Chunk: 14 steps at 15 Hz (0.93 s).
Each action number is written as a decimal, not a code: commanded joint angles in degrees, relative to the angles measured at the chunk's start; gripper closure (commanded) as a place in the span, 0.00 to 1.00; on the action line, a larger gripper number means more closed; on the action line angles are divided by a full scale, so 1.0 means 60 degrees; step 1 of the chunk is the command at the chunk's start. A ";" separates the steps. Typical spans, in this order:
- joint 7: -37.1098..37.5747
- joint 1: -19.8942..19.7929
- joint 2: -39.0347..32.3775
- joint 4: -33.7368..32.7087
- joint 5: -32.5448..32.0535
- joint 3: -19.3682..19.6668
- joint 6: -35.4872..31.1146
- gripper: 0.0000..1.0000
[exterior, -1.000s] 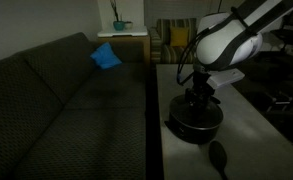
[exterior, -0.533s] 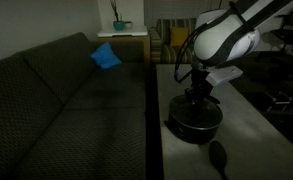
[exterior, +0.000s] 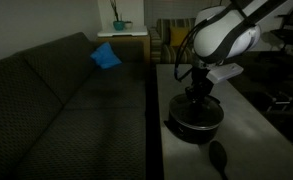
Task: Put the lid on the table
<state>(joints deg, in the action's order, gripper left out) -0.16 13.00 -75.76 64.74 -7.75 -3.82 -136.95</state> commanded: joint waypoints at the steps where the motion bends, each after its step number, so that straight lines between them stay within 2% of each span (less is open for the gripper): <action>1: -0.0124 0.0024 0.1119 0.1148 -0.0209 0.0098 0.0250 0.85; 6: 0.0311 -0.0091 0.2175 0.2576 -0.0376 0.0610 -0.0481 0.85; 9: 0.1182 -0.0141 0.2694 0.3568 -0.0302 0.1339 -0.0918 0.85; 14: 0.2844 -0.0408 0.3387 0.5585 0.0042 0.2323 -0.2659 0.85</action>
<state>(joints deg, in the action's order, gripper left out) 12.64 11.26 -60.90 88.39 -8.66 8.02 -147.17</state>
